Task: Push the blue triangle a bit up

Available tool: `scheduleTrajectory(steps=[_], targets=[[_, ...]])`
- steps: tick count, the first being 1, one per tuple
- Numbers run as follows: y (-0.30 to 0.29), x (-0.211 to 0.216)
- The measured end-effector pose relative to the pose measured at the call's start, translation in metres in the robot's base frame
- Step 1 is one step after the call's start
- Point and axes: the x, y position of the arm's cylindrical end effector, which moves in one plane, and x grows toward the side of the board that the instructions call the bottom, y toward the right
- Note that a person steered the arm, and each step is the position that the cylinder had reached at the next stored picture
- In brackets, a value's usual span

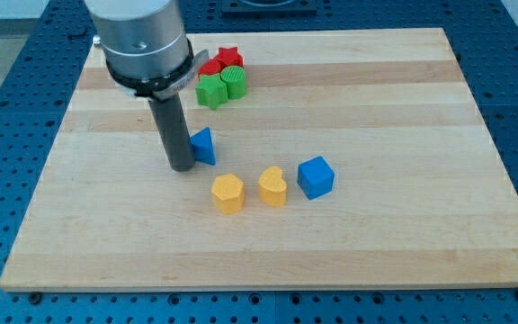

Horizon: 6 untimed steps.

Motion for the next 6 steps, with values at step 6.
scheduleTrajectory(steps=[6], targets=[[0.020,-0.052]])
